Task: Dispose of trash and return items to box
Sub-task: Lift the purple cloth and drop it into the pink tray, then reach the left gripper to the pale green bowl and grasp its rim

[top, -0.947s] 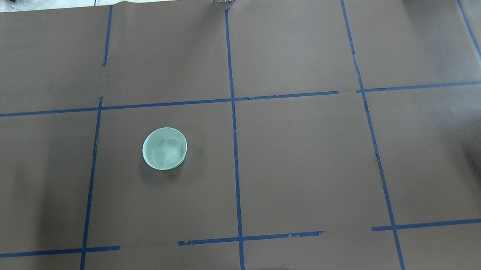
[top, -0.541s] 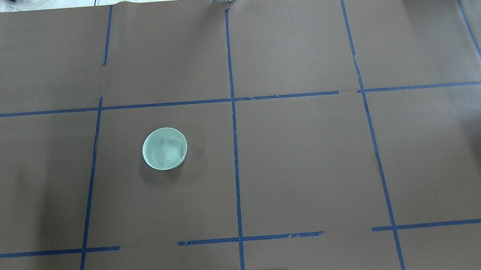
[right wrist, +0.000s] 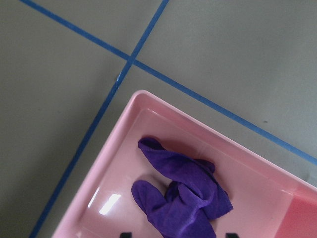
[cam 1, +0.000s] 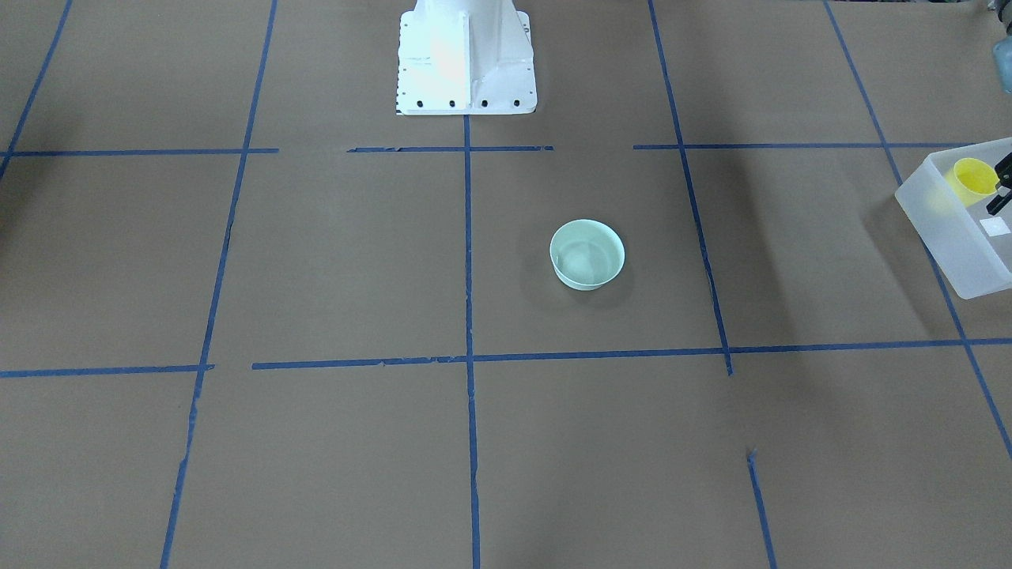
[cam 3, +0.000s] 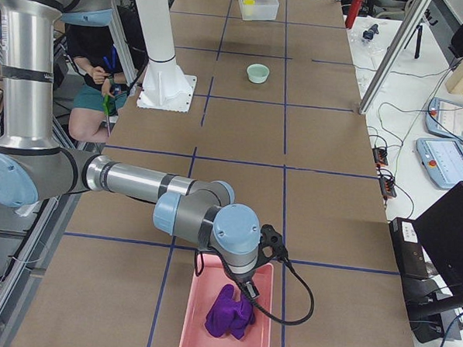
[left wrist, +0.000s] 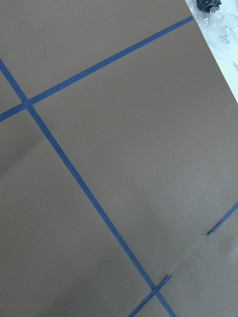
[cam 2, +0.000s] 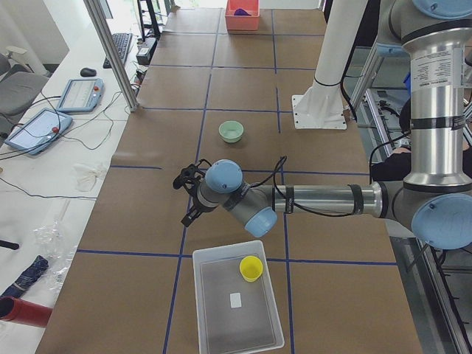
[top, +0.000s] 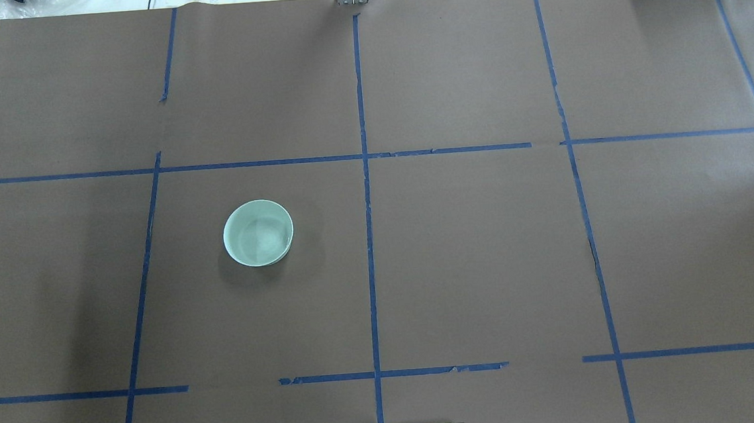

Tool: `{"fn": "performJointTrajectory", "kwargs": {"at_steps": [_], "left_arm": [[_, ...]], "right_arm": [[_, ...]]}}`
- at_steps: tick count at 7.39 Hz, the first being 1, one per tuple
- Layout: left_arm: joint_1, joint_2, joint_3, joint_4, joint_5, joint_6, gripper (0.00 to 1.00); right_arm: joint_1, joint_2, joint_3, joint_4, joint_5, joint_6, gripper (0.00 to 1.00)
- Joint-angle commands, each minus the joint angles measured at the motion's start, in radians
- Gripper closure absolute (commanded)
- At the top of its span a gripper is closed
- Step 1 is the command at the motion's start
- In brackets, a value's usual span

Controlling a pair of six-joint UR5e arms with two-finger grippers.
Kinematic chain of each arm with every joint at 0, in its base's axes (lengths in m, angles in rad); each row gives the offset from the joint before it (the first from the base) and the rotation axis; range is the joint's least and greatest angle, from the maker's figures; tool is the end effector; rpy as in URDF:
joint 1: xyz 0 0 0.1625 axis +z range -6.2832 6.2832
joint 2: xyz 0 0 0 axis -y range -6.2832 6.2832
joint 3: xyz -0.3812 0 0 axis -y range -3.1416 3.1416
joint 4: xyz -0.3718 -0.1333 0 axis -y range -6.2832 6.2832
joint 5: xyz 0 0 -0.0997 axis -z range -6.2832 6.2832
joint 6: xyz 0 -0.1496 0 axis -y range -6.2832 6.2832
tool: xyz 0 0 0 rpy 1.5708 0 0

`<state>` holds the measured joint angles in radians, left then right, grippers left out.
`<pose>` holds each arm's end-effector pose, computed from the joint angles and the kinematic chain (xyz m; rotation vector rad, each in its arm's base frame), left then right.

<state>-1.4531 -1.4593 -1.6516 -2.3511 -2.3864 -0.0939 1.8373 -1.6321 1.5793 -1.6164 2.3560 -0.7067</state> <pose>0.0312 -0.4716 0.5599 0.6213 0.8471 0.3269 0.1416 -0.4141 0.6777 0.2862 -0.7418 -0.3783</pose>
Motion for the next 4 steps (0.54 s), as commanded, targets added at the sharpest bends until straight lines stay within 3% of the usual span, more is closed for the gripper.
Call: {"fn": "performJointTrajectory", "kwargs": {"at_steps": [1, 3, 4], "left_arm": [[0.057, -0.003, -0.112, 0.003, 0.050, -0.296, 0.00], [0.225, -0.006, -0.228, 0.009, 0.148, -0.596, 0.00], [0.360, -0.015, -0.278, 0.039, 0.250, -0.760, 0.00]], "right_arm": [[-0.105, -0.011, 0.107, 0.079, 0.057, 0.368, 0.00], [-0.190, -0.011, 0.162, 0.108, 0.055, 0.492, 0.00], [-0.196, -0.011, 0.162, 0.121, 0.057, 0.495, 0.00]]}}
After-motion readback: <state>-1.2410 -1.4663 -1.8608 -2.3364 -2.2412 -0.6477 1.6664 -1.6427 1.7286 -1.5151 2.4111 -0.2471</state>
